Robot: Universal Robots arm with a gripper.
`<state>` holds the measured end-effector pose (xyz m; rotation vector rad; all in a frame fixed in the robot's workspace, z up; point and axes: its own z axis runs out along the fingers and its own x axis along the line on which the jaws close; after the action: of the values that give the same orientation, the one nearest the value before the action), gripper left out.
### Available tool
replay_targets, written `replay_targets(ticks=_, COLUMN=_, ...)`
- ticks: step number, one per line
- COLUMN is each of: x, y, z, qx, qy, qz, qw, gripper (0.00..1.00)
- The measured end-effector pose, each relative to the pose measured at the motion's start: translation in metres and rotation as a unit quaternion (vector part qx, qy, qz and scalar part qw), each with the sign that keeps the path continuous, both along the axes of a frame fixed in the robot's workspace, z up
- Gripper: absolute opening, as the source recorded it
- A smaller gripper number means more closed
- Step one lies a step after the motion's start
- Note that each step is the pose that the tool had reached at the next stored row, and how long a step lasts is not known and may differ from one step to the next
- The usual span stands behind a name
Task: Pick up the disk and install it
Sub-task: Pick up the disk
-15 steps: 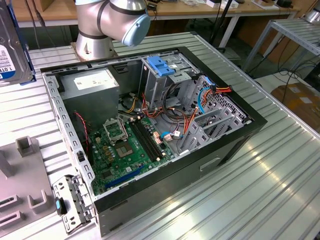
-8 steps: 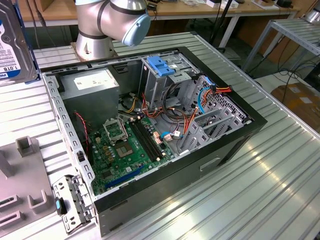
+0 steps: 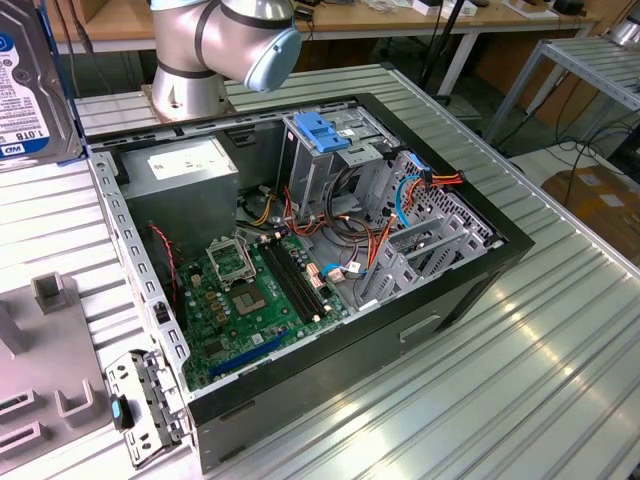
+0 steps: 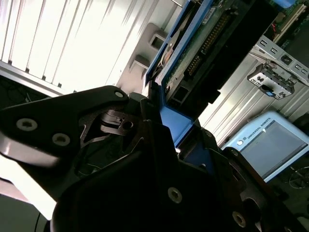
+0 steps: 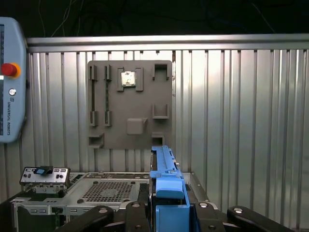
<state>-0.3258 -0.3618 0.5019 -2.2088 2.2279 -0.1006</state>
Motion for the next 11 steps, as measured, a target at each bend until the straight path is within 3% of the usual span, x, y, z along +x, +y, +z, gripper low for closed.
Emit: replay_targets(ticks=11, x=0.0055, y=-0.0001, z=0.0005, qx=0.0, qy=-0.0011, qz=0.0, qw=1.0, gripper=0.37)
